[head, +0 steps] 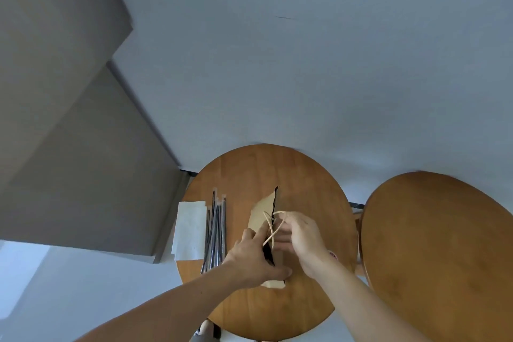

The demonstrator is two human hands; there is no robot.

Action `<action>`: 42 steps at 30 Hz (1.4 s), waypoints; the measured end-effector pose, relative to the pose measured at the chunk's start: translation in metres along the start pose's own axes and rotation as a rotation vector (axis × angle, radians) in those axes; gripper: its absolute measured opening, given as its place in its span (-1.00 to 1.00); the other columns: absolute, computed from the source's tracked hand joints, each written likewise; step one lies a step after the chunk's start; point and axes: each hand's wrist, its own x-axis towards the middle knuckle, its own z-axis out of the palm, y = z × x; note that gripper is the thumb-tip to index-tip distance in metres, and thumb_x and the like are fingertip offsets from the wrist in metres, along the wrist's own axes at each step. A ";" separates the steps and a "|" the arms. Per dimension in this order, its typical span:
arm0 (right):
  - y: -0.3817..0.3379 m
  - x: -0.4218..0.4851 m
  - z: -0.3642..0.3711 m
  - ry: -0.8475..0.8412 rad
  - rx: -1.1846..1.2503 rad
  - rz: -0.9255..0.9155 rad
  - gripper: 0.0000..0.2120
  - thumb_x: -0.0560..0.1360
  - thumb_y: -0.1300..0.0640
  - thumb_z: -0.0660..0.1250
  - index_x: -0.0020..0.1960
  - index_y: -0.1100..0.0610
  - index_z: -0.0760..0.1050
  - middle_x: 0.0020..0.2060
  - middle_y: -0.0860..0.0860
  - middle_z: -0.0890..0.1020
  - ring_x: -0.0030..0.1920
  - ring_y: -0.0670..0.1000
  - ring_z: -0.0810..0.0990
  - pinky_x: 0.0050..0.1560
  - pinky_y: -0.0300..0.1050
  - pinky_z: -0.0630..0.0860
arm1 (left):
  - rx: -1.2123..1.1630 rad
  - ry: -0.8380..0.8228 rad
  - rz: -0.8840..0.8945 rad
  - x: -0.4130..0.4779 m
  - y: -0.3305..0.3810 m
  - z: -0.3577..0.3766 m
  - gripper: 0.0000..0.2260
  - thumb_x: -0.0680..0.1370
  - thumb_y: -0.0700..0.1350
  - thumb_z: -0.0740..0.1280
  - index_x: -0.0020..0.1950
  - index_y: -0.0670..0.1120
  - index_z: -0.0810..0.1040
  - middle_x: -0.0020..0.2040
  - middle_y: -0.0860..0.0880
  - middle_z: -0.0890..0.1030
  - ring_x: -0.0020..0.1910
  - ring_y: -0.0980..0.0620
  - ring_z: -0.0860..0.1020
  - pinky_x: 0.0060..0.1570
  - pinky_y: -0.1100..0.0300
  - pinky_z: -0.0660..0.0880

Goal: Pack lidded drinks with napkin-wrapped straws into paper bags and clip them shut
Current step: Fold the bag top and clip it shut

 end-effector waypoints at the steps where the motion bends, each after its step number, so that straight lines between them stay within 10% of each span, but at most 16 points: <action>1: -0.001 0.000 -0.002 -0.005 -0.032 -0.009 -0.76 0.57 0.21 0.16 0.06 0.21 0.60 -0.14 0.14 0.72 -0.14 0.12 0.72 -0.25 -0.06 0.62 | 0.033 -0.005 -0.011 0.000 0.000 0.001 -0.08 0.24 0.38 0.38 0.50 0.23 0.05 0.15 0.04 0.34 0.14 -0.04 0.46 0.13 0.02 0.55; 7: 0.006 0.001 -0.016 0.002 -0.536 -0.061 -0.80 0.59 0.06 0.17 0.13 0.06 0.51 -0.01 -0.03 0.59 0.00 -0.01 0.56 0.07 0.02 0.50 | -0.152 -0.142 -0.237 -0.008 0.002 0.002 0.00 0.26 0.23 0.44 0.54 0.26 -0.10 0.30 -0.04 0.35 0.04 -0.12 0.56 -0.22 0.06 0.64; 13: 0.014 0.003 -0.015 -0.176 -0.595 0.037 -0.60 0.56 0.04 0.18 0.38 0.05 0.34 0.11 -0.03 0.56 -0.03 -0.02 0.61 0.08 0.05 0.59 | -0.106 0.020 -0.305 -0.010 0.016 0.009 -0.95 0.53 -0.16 0.23 -0.13 -0.10 0.44 -0.21 -0.06 0.54 -0.17 -0.11 0.66 -0.36 0.16 0.57; 16: 0.008 0.010 -0.023 -0.091 -0.888 -0.291 -0.44 0.54 0.12 0.27 0.51 0.05 0.22 0.40 0.00 0.40 0.18 -0.07 0.55 0.20 -0.18 0.48 | 0.106 0.138 -0.229 -0.005 0.019 0.002 -0.86 0.59 -0.12 0.18 -0.06 -0.12 0.50 -0.11 -0.09 0.59 -0.08 -0.11 0.62 -0.25 0.14 0.50; 22: -0.025 0.046 -0.051 -0.020 -1.375 -0.901 -0.20 0.41 0.26 0.46 0.55 0.08 0.17 0.54 0.05 0.17 0.56 0.12 0.04 0.50 0.00 0.12 | 0.292 0.173 -0.030 0.009 0.014 -0.034 -0.84 0.60 -0.11 0.10 -0.06 -0.08 0.46 -0.06 -0.10 0.59 -0.03 -0.14 0.58 -0.11 0.06 0.48; 29: -0.063 0.081 -0.057 -0.085 -1.462 -0.850 -0.96 0.47 0.08 0.44 -0.09 -0.03 0.66 0.11 -0.18 0.64 0.36 0.02 0.39 0.34 -0.03 0.13 | 0.158 0.300 0.105 0.020 -0.013 -0.044 -0.70 0.62 -0.07 0.12 0.29 0.09 0.51 -0.11 0.03 0.62 -0.14 0.01 0.57 -0.18 0.14 0.49; 36: -0.059 0.079 -0.057 -0.034 -1.444 -0.732 -0.89 0.52 -0.04 0.38 0.03 -0.11 0.61 -0.07 -0.16 0.66 0.10 0.00 0.52 0.20 -0.01 0.34 | -0.344 0.442 -0.196 0.030 -0.047 -0.008 -0.04 0.31 0.18 0.56 0.56 0.01 0.11 0.47 0.02 0.31 0.38 -0.01 0.38 0.28 0.06 0.45; 42: -0.054 0.082 -0.054 -0.057 -1.538 -0.723 -0.65 0.48 0.03 0.39 0.26 -0.03 0.51 0.17 -0.10 0.60 0.23 0.04 0.47 0.29 -0.02 0.34 | -0.466 0.103 -0.282 0.047 -0.055 0.027 -0.19 0.44 0.04 0.51 0.58 0.03 0.15 0.32 0.03 0.50 -0.06 0.17 0.54 -0.24 0.39 0.48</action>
